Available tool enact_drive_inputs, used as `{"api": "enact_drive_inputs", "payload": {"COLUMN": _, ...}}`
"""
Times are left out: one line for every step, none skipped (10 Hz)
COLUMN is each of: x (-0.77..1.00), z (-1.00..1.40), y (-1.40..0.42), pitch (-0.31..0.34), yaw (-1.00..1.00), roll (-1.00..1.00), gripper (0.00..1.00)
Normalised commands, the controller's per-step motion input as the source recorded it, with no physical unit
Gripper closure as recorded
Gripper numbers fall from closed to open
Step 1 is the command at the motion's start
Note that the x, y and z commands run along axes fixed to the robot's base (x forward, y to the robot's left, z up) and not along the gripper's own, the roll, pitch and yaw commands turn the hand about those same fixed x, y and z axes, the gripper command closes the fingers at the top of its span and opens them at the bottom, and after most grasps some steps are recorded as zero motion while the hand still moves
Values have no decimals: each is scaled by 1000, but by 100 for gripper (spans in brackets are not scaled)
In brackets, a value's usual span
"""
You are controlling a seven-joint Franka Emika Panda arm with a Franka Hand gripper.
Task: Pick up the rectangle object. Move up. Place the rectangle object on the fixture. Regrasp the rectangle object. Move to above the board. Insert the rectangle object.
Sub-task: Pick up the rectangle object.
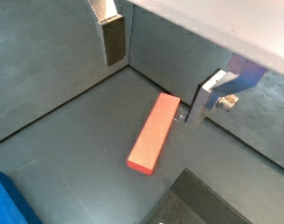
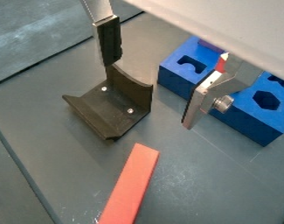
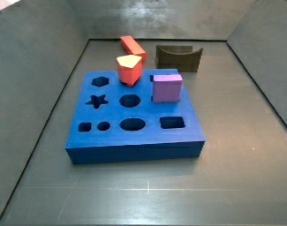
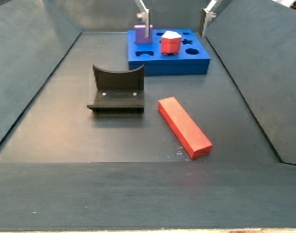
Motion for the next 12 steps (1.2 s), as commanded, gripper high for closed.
{"api": "enact_drive_inputs", "payload": {"x": 0, "z": 0, "y": 0, "pitch": 0, "yaw": 0, "roll": -9, "gripper": 0}}
{"api": "enact_drive_inputs", "payload": {"x": 0, "z": 0, "y": 23, "pitch": 0, "yaw": 0, "roll": 0, "gripper": 0}}
{"api": "enact_drive_inputs", "payload": {"x": 0, "z": 0, "y": 89, "pitch": 0, "yaw": 34, "roll": 0, "gripper": 0}}
{"api": "enact_drive_inputs", "payload": {"x": 0, "z": 0, "y": 117, "pitch": 0, "yaw": 51, "roll": 0, "gripper": 0}}
{"api": "enact_drive_inputs", "payload": {"x": 0, "z": 0, "y": 20, "pitch": 0, "yaw": 0, "roll": 0, "gripper": 0}}
{"api": "enact_drive_inputs", "payload": {"x": -634, "z": 91, "y": 663, "pitch": -164, "yaw": 163, "roll": -281, "gripper": 0}}
{"api": "enact_drive_inputs", "payload": {"x": -589, "z": 60, "y": 629, "pitch": -143, "yaw": 214, "roll": -350, "gripper": 0}}
{"api": "enact_drive_inputs", "payload": {"x": -509, "z": 0, "y": 611, "pitch": -164, "yaw": 289, "roll": -324, "gripper": 0}}
{"api": "enact_drive_inputs", "payload": {"x": -220, "z": 0, "y": 449, "pitch": -107, "yaw": 357, "roll": -229, "gripper": 0}}
{"api": "enact_drive_inputs", "payload": {"x": 0, "z": -183, "y": 0, "pitch": -63, "yaw": 80, "roll": -61, "gripper": 0}}
{"api": "enact_drive_inputs", "payload": {"x": 103, "z": 0, "y": 0, "pitch": 87, "yaw": 0, "roll": 4, "gripper": 0}}
{"api": "enact_drive_inputs", "payload": {"x": -17, "z": -23, "y": 23, "pitch": 0, "yaw": 0, "roll": 0, "gripper": 0}}
